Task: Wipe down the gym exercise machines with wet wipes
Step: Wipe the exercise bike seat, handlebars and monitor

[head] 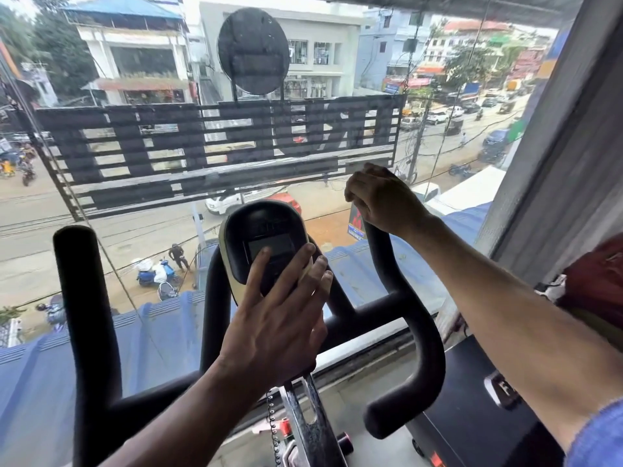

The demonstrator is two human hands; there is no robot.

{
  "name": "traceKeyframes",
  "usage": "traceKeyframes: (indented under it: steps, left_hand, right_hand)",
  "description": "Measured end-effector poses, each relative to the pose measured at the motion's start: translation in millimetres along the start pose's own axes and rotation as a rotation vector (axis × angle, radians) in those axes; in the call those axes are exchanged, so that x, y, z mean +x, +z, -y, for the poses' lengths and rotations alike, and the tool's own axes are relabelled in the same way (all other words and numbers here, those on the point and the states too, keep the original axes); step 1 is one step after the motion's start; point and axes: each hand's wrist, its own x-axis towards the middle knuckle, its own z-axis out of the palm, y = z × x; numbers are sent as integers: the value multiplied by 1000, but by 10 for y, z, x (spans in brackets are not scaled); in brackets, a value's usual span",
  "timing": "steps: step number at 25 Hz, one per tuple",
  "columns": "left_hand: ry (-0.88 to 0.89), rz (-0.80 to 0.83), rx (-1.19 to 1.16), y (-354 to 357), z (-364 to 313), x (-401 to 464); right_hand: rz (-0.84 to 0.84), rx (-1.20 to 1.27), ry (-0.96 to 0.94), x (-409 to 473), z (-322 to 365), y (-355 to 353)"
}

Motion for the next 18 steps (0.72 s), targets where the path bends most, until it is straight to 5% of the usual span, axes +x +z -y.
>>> traceKeyframes:
  steps: [3,7,11,18]
  left_hand:
    - [-1,-6,-2,-2,2,-2]
    - [1,-10,0,0,7,0]
    - [3,-21,6,0,3,-6]
    - [16,-29,13,25,10,-6]
  right_hand:
    - [153,-300,-291,-42,15,-39]
    - [346,-370,-452,-265,172,-91]
    - [415,-282,-507,-614,343,-173]
    - [908,-82,-308,-758,685,-466]
